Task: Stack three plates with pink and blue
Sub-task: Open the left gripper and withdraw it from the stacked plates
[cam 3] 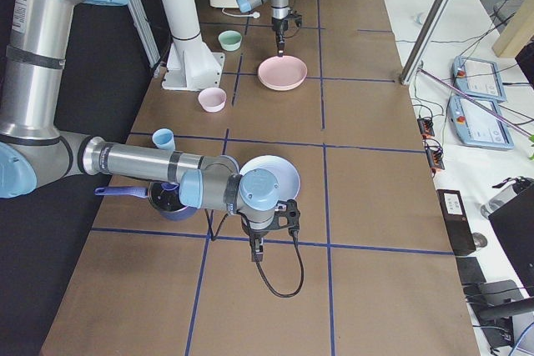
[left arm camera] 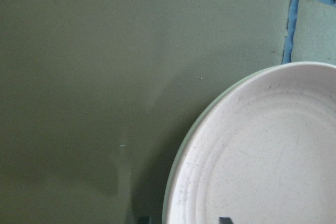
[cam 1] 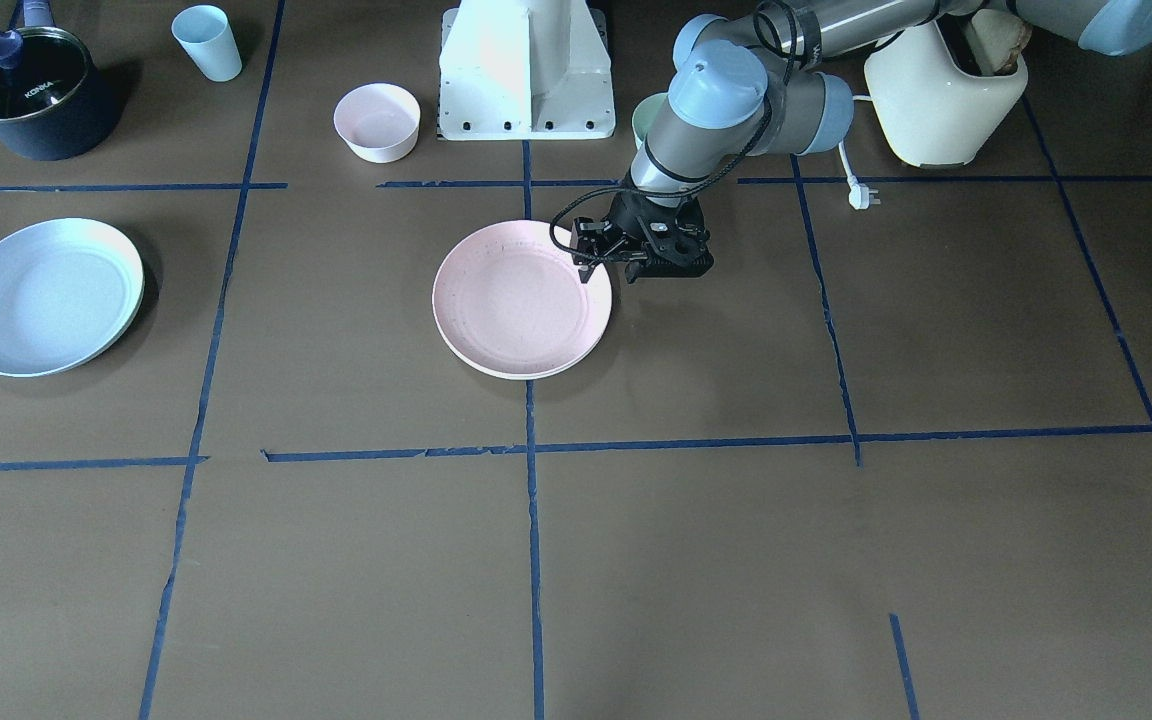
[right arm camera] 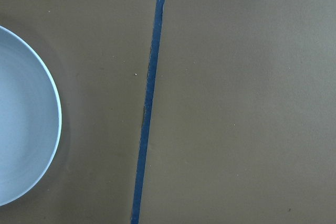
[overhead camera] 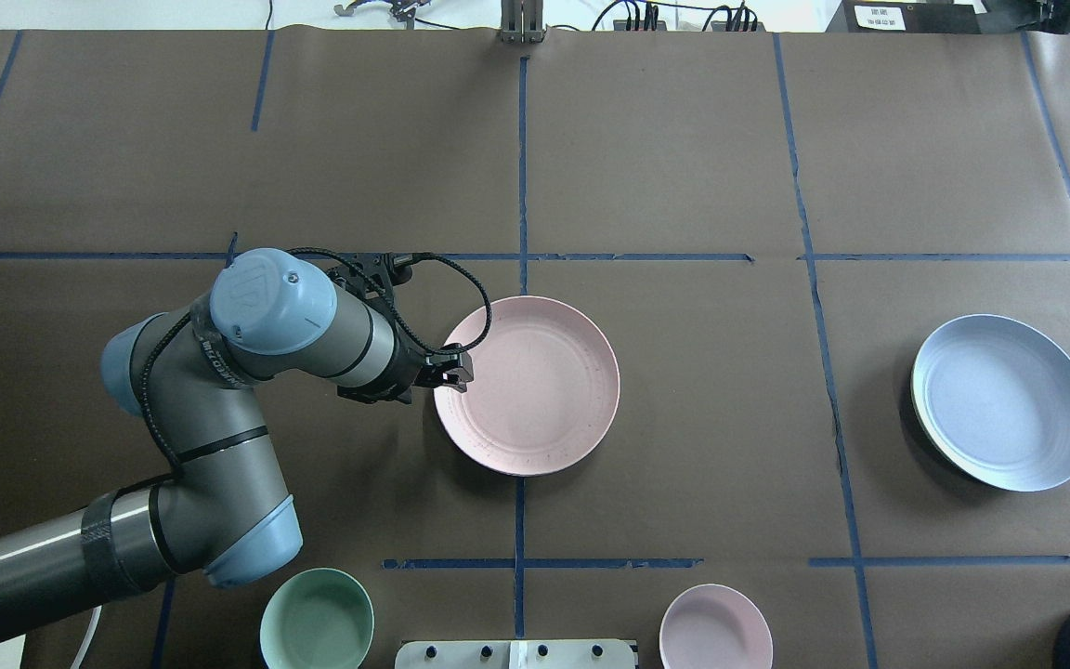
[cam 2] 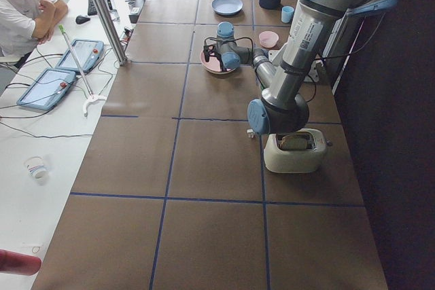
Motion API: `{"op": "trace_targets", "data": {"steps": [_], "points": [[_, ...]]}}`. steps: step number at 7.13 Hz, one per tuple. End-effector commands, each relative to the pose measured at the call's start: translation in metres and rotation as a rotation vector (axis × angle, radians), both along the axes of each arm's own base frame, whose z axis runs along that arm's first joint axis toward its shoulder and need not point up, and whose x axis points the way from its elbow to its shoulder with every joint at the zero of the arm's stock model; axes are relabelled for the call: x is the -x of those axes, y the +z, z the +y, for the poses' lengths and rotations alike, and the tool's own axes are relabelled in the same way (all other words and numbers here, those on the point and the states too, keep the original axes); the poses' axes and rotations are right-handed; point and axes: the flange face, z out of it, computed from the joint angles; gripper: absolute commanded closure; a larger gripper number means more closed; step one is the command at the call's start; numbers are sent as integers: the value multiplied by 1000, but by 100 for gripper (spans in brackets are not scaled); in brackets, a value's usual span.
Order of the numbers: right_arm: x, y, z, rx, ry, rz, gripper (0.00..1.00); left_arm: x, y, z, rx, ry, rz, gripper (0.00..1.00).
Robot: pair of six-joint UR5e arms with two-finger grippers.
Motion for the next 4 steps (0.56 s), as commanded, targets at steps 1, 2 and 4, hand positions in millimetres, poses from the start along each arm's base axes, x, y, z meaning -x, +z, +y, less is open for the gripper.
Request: {"op": "trace_targets", "data": {"steps": [1, 2, 4], "points": [[0, -4, -4, -9, 1, 0, 0, 67, 27, -26, -68, 61, -24, 0], [0, -8, -7, -45, -3, 2, 0, 119, 65, -44, -124, 112, -65, 0], [1, -11, -9, -64, 8, -1, 0, 267, 178, -66, -243, 223, -139, 0]]}}
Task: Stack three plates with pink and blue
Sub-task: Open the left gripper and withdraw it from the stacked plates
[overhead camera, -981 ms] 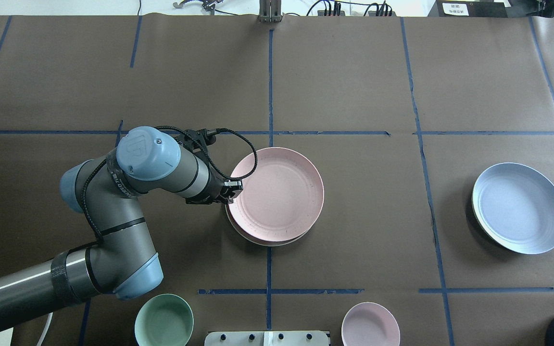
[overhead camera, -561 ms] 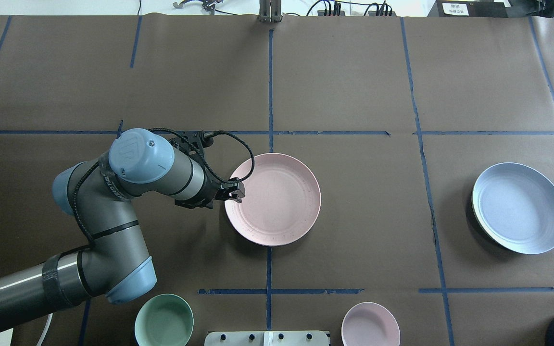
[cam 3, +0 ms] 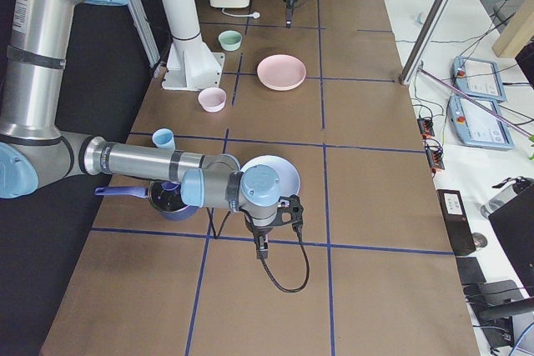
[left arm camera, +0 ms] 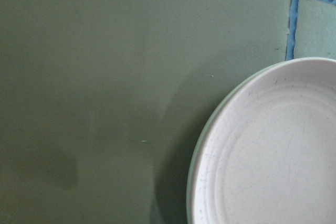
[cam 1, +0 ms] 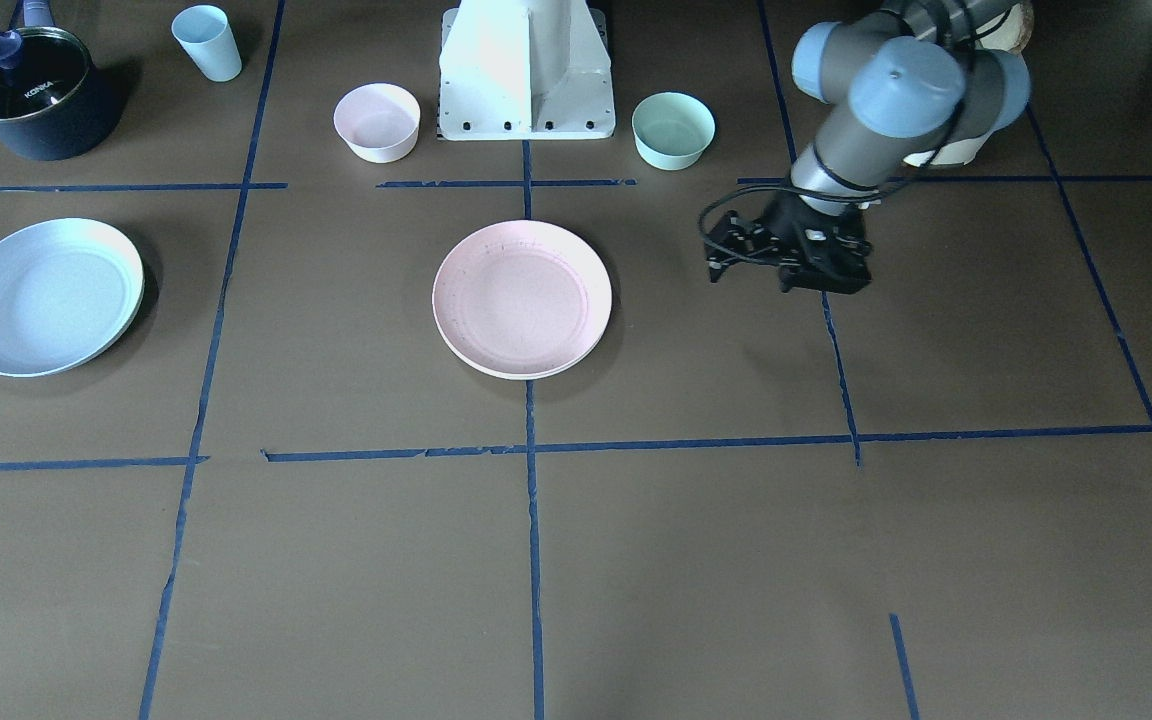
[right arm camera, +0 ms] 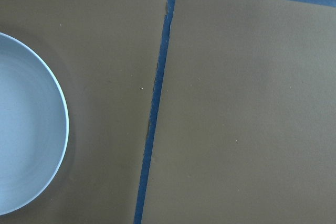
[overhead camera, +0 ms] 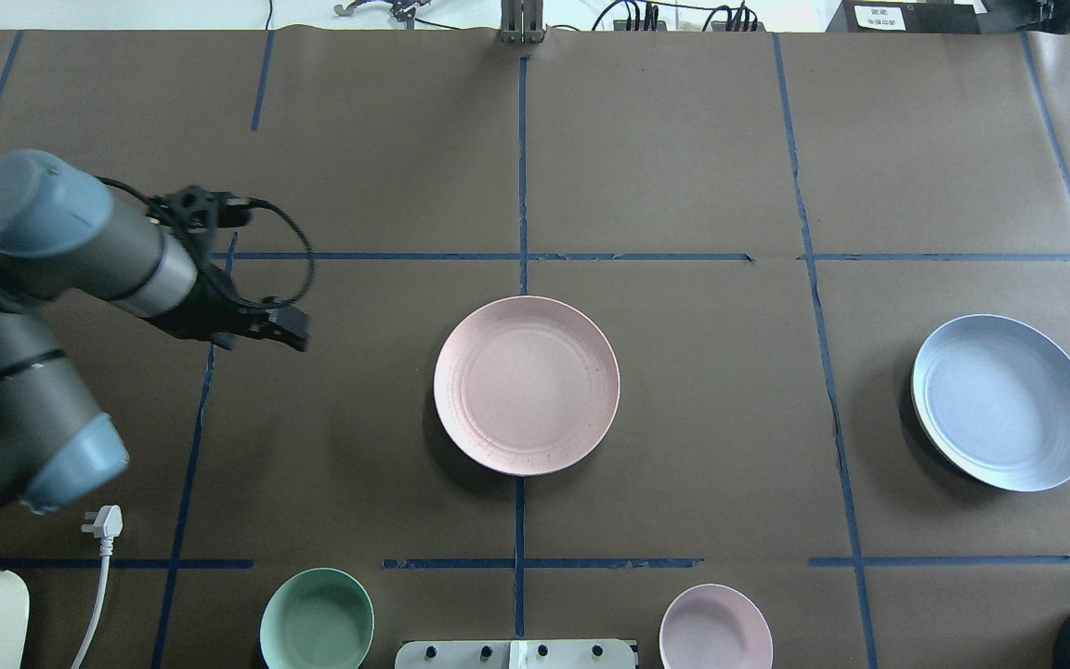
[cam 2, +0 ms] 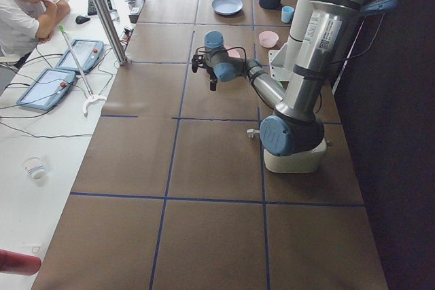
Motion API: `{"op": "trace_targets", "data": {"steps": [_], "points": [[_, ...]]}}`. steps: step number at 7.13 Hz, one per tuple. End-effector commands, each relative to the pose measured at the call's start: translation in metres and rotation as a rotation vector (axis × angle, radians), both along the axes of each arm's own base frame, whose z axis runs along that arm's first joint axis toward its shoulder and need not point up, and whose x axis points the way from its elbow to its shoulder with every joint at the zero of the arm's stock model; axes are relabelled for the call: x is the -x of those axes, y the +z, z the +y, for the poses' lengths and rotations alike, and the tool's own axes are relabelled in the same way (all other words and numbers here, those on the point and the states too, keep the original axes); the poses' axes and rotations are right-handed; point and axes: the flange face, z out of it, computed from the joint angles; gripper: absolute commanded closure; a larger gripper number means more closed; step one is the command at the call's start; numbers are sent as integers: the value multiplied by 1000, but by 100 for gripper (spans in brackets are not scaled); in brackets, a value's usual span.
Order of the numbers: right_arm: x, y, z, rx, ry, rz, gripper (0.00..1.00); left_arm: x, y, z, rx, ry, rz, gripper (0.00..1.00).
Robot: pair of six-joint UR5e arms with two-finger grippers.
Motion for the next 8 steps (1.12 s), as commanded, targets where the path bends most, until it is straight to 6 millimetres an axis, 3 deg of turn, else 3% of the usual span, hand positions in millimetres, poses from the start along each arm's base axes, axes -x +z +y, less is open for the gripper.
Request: {"op": "trace_targets", "data": {"steps": [1, 2, 3, 4, 5, 6, 7, 8], "points": [[4, -6, -4, 8, 22, -1, 0, 177, 127, -1, -82, 85, -51, 0], [10, -11, -9, 14, 26, -1, 0, 241, 168, 7, -86, 78, -73, 0], [15, -16, -16, 22, 36, -1, 0, 307, 206, 28, -104, 111, -125, 0], [22, -21, -20, 33, 39, -1, 0, 360, 227, 41, -100, 123, -149, 0], [32, -23, -21, 60, 48, 1, 0, 394, 238, 55, -8, 109, -153, 0], [46, -28, -24, 65, 52, -1, 0, 416, 258, 84, 54, 91, -151, 0], [66, -28, -19, 74, 95, -13, 0, 417, 271, 95, 86, 89, -145, 0], [92, -19, -7, 67, 139, -38, 0, 417, 271, 96, 85, 89, -144, 0]]}}
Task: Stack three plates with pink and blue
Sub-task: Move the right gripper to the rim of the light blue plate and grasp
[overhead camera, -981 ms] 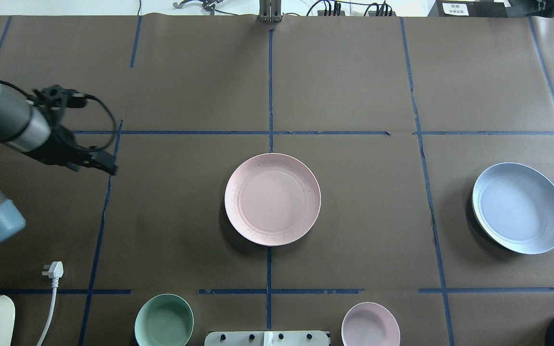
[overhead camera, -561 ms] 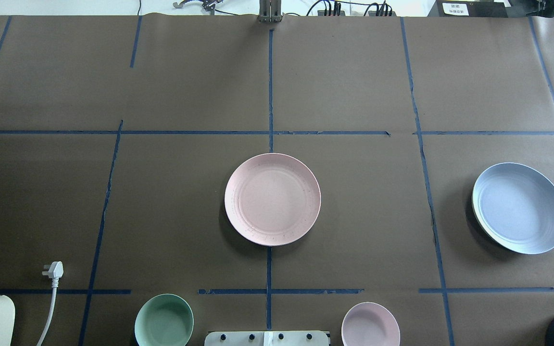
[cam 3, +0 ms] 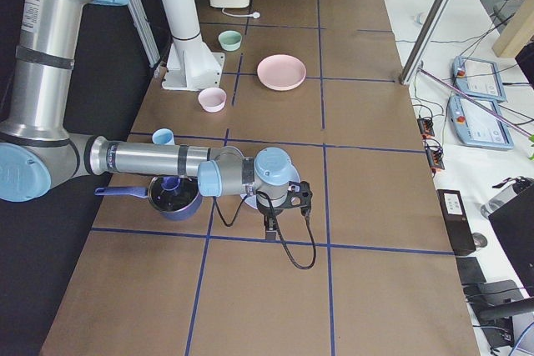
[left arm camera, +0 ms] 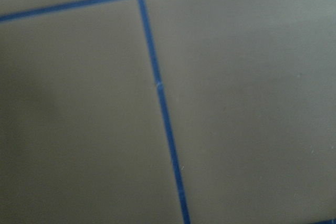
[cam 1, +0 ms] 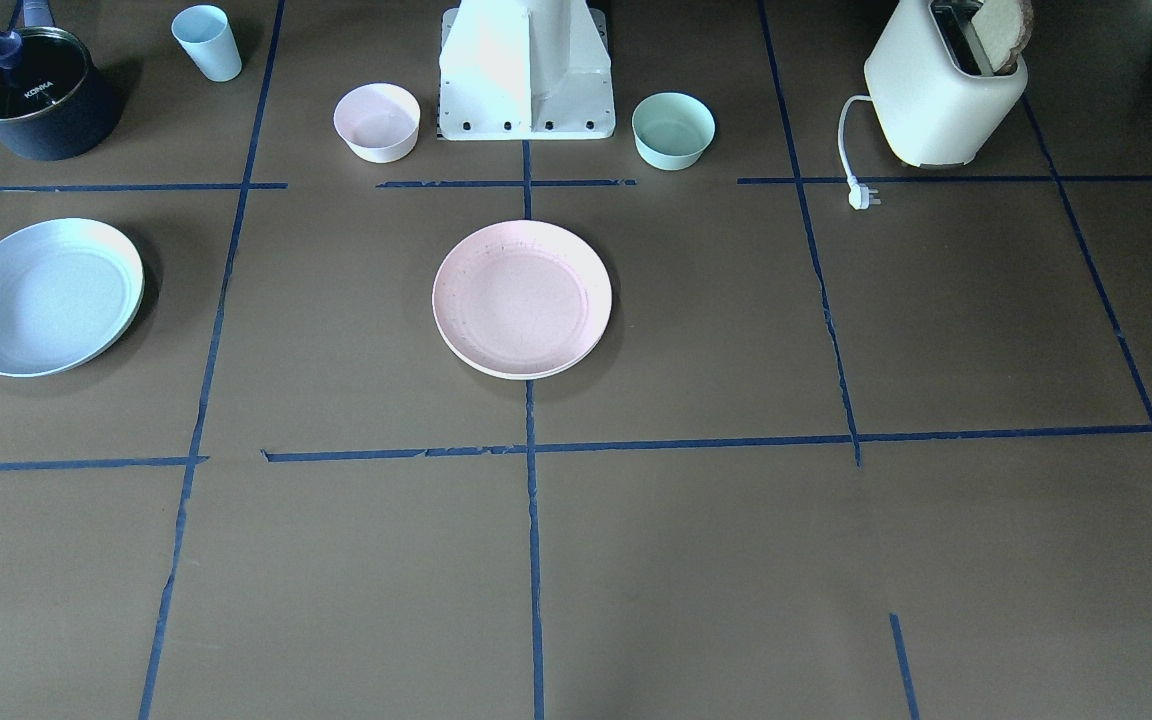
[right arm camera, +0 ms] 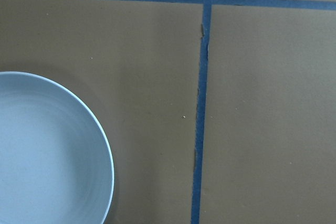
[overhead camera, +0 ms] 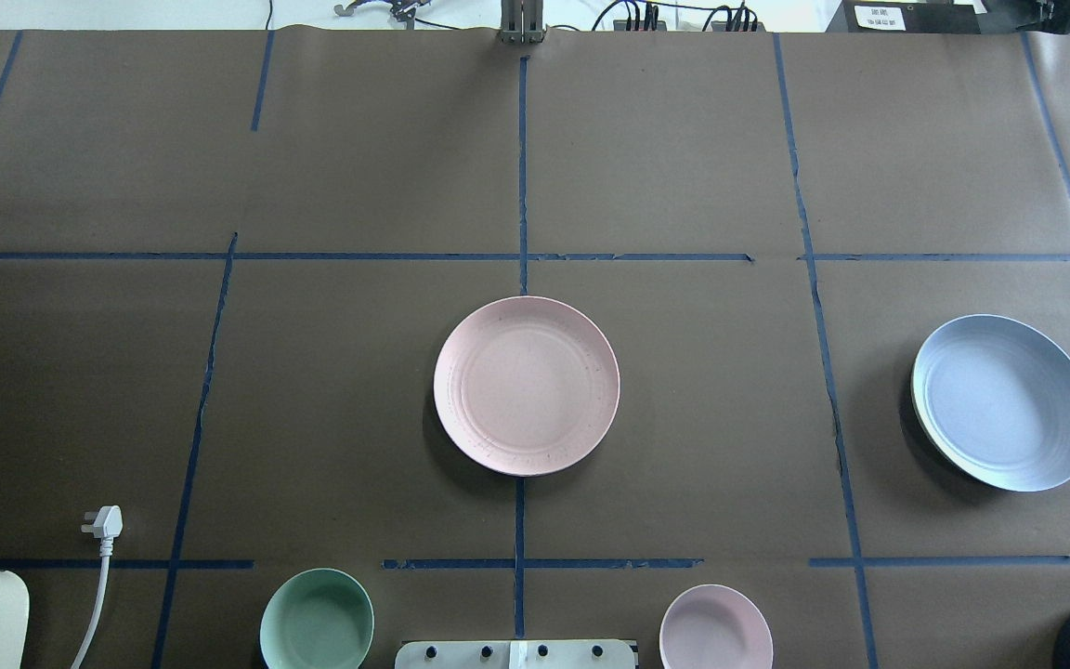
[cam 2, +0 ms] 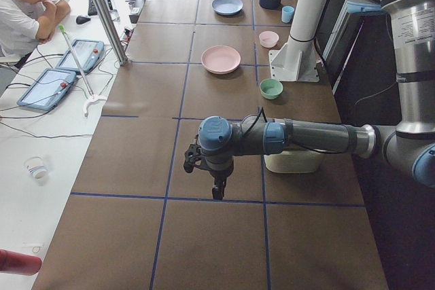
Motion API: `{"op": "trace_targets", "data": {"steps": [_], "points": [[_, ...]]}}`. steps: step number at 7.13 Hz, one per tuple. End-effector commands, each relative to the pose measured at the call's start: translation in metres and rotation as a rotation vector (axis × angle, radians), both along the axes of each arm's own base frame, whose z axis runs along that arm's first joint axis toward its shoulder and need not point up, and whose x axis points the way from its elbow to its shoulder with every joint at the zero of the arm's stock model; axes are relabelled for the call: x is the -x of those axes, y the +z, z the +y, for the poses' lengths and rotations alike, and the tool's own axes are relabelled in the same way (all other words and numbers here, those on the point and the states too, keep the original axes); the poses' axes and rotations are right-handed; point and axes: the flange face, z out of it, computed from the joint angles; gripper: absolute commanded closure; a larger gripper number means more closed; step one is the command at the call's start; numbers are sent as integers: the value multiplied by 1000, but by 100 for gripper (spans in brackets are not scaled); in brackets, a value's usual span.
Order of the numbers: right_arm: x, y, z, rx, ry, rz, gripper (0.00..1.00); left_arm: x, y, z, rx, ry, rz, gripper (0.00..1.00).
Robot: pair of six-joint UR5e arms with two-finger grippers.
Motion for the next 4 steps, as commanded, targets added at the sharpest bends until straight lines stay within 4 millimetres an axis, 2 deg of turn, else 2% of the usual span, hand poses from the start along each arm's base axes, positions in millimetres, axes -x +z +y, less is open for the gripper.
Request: {"op": "trace_targets", "data": {"steps": [1, 2, 4], "points": [[48, 28, 18, -5, 97, -70, 0, 4, 2, 8, 11, -6, 5, 0], [80, 49, 27, -6, 114, -107, 0, 4, -1, 7, 5, -6, 6, 0], [115, 52, 32, -3, 110, -102, 1, 4, -1, 7, 2, -5, 6, 0]]}}
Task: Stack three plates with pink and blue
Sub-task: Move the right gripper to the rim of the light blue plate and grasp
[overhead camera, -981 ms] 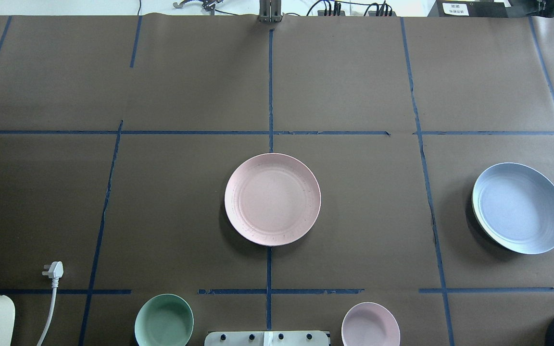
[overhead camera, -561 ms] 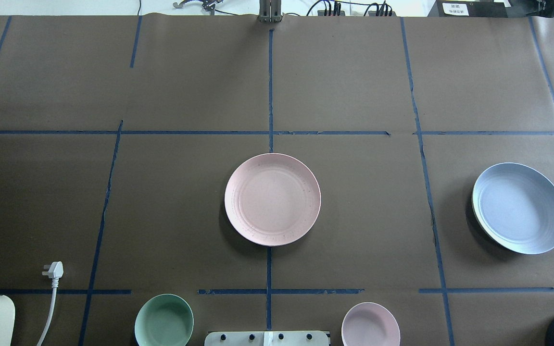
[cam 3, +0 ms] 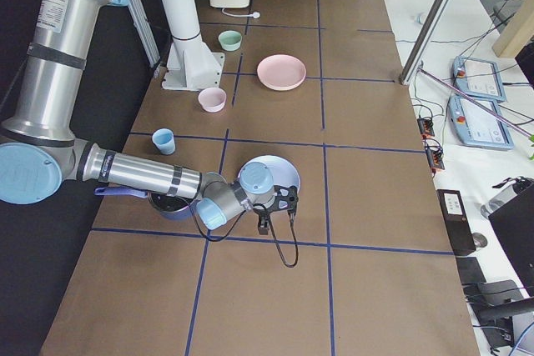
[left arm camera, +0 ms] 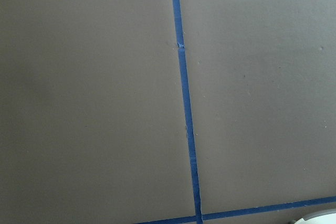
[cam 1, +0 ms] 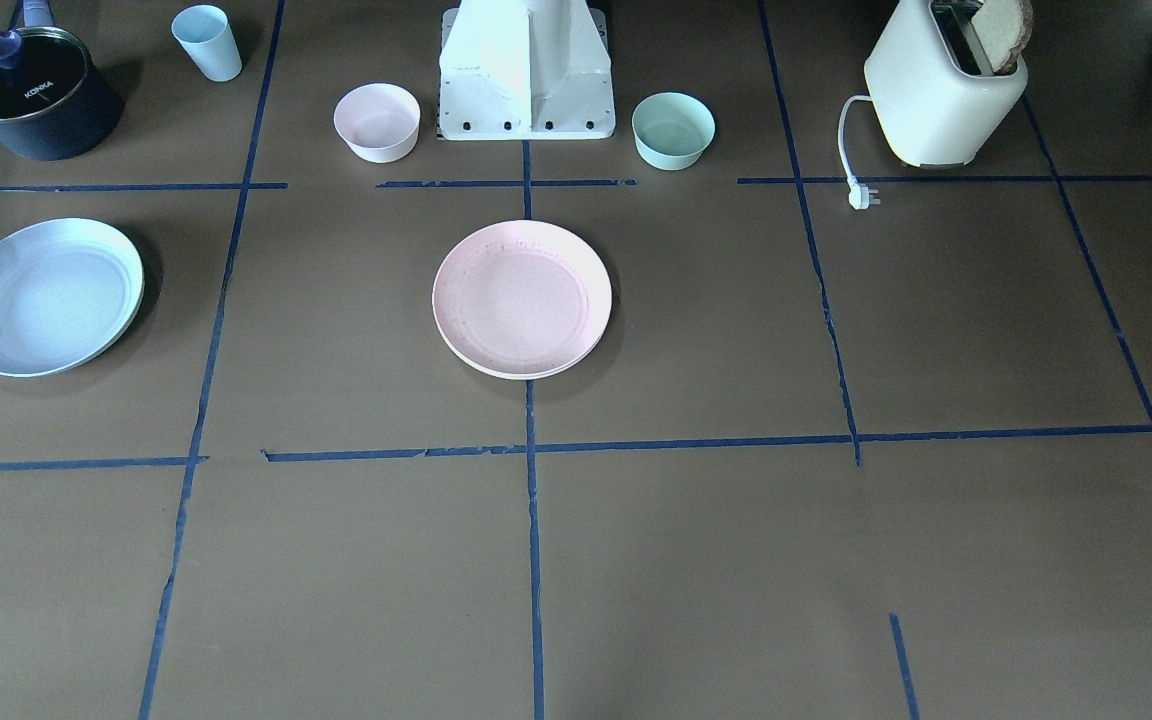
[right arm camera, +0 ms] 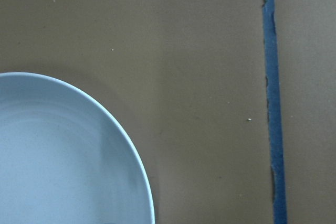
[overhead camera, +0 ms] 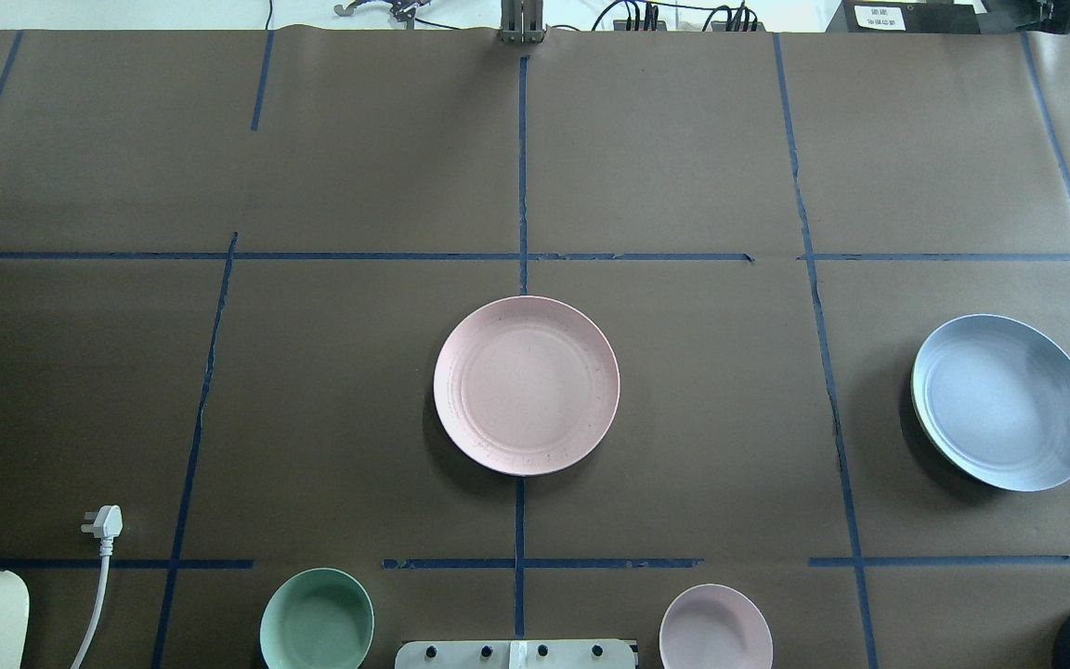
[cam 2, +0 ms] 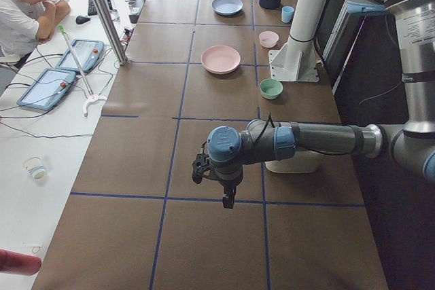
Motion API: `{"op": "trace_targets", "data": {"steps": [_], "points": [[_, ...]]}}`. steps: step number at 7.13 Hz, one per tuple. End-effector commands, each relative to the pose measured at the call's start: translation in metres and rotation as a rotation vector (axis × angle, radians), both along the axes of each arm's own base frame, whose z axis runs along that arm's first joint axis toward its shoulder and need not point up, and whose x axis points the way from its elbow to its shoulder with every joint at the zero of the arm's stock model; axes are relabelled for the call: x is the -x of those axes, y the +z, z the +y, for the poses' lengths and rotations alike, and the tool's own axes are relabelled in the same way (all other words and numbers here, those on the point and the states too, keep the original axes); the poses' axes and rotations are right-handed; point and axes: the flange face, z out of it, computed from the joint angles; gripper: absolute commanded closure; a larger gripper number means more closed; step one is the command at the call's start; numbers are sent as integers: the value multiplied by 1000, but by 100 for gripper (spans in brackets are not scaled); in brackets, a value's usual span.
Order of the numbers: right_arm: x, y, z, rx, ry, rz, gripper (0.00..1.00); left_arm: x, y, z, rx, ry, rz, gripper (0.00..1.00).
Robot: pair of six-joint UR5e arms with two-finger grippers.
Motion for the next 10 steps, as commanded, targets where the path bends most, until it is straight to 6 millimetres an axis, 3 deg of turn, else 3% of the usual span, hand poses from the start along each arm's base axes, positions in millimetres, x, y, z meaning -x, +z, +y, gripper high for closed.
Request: {"op": "trace_targets", "data": {"steps": [1, 2, 3, 4, 5, 6, 8, 9, 10], "points": [[33, 8, 8, -4, -21, 16, 4, 0, 0, 0, -2, 0, 1, 0], [36, 10, 10, 4, -31, 13, 43, 0, 0, 0, -3, 1, 1, 0], [36, 8, 10, -3, -36, 8, 74, 0, -1, 0, -15, 0, -1, 0], [38, 6, 7, -8, -36, 5, 93, 0, -1, -1, -17, 0, -1, 0], [39, 3, 4, -12, -33, 1, 100, 0, -1, -1, -18, 1, -1, 0], [41, -3, 3, -14, -34, -10, 100, 1, -1, 0, -18, 0, -1, 0], [46, -32, 1, 0, -41, -81, 100, 1, 0, 0, -18, 1, -1, 0], [49, -62, -3, 16, -9, -123, 100, 0, -1, -1, -18, 1, -1, 0], [59, -103, -20, 21, 35, -176, 100, 0, -1, -1, -18, 1, -1, 0]]}}
